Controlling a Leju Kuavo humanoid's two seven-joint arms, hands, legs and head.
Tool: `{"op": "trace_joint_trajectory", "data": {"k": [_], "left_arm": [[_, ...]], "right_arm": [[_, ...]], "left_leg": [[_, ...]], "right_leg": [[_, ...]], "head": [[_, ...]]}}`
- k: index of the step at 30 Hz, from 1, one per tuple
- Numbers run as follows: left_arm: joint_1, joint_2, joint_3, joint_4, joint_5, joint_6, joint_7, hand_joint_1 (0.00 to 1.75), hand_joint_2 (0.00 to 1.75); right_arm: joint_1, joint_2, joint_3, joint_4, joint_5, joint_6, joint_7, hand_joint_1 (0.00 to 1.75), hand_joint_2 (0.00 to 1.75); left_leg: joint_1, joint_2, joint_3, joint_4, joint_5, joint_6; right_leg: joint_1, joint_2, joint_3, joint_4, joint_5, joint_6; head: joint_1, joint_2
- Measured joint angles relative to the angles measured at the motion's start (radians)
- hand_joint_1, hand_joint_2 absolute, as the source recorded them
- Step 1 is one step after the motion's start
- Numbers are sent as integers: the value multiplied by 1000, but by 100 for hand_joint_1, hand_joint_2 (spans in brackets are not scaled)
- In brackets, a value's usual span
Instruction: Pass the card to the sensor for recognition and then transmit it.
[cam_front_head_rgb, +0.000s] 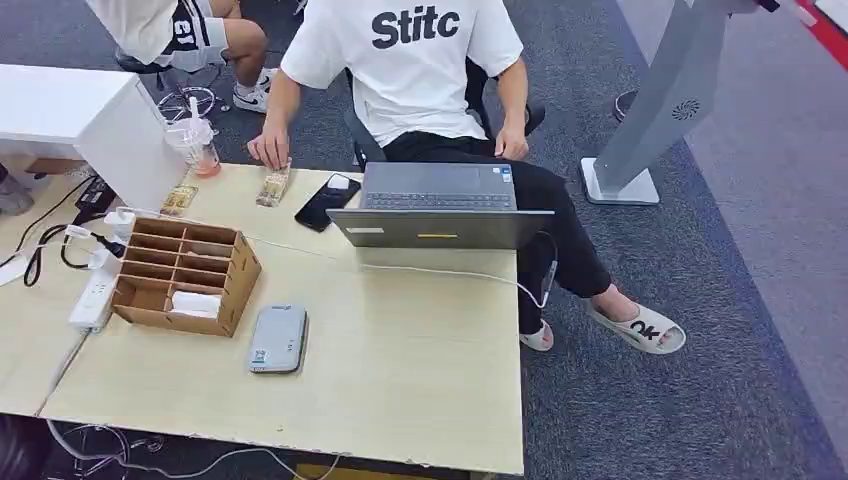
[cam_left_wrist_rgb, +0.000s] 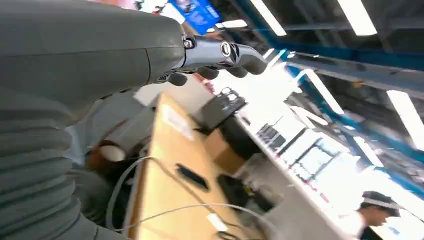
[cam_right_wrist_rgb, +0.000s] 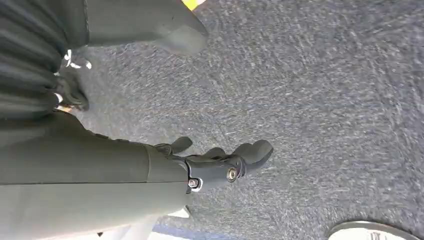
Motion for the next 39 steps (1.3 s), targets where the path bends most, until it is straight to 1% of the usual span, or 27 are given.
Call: {"op": "trace_joint_trajectory", "data": {"k": [3,11,15,18,20,21,23,25,27,28,30,32,33,34,37,39], "left_arm": [[-43,36,-61,-30,-53,13,34,0,175],[-163,121,-209,-33,-234,52,143,0,175],[-209,159,-271,-33,-324,77,202,0,175],[-231,178,-303,-33,-383,91,240,0,175],[-255,192,-327,-29,-433,83,281,0,175],[-275,202,-346,-19,-476,73,315,0,175],[-336,220,-390,19,-569,64,382,0,175],[-417,237,-441,81,-685,70,453,0,175],[-499,254,-489,153,-769,68,520,0,175],[-545,264,-514,194,-820,68,548,0,175],[-624,283,-552,268,-889,71,595,0,175],[-686,304,-577,329,-979,95,637,0,175],[-710,317,-586,355,-999,113,648,0,175],[-733,324,-592,383,-984,126,648,0,175],[-785,343,-598,441,-968,124,660,0,175],[-816,347,-599,476,-966,121,660,0,175]], "right_arm": [[-1,8,-2,4,25,13,29,0,175],[-1,25,-8,8,65,40,97,0,175],[-2,33,-9,10,85,49,128,0,175],[-2,36,-10,10,95,61,145,0,175],[-2,39,-11,11,106,68,151,0,175],[-3,39,-11,11,114,73,150,0,175],[-6,40,-11,11,131,83,138,0,175],[-11,40,-11,11,160,87,129,0,175],[-12,40,-6,10,194,81,123,0,175],[-12,40,-5,10,209,80,116,0,175],[-14,40,-1,10,232,82,114,0,175],[-15,40,5,11,253,91,121,0,175],[-15,40,10,11,264,98,126,0,175],[-14,40,16,11,275,101,132,0,175],[-14,40,21,11,288,101,153,0,175],[-13,40,23,13,293,104,162,0,175]], "left_leg": [[0,0,0,0,0,0],[0,0,0,0,1,0],[0,0,0,0,1,0],[0,0,0,0,1,0],[0,0,0,0,1,0],[0,-1,0,0,1,0],[0,-2,0,0,2,0],[0,-2,0,0,4,-1],[0,-2,0,0,5,-1],[0,-2,-1,1,6,0],[0,-1,-1,1,6,0],[0,0,-1,1,6,0],[0,0,-1,1,6,0],[0,0,-1,1,6,0],[0,0,-1,1,6,0],[0,0,-2,1,6,0]], "right_leg": [[0,0,1,0,0,0],[0,1,2,0,1,-1],[0,0,2,0,1,-1],[0,1,2,0,1,-1],[0,0,1,0,1,-1],[0,-1,0,0,1,-1],[0,-2,2,0,2,-1],[0,-2,2,0,3,-1],[0,-1,1,0,5,0],[0,-1,2,0,5,0],[0,-1,1,0,6,-1],[0,0,1,1,7,-1],[0,1,0,1,7,-1],[0,1,0,1,7,-1],[0,2,0,1,7,-1],[0,2,-1,1,7,-1]], "head": [[0,0],[0,0],[0,0],[0,0],[0,0],[0,0],[0,0],[0,0],[0,0],[0,0],[0,0],[0,0],[0,0],[0,0],[0,0],[0,0]]}}
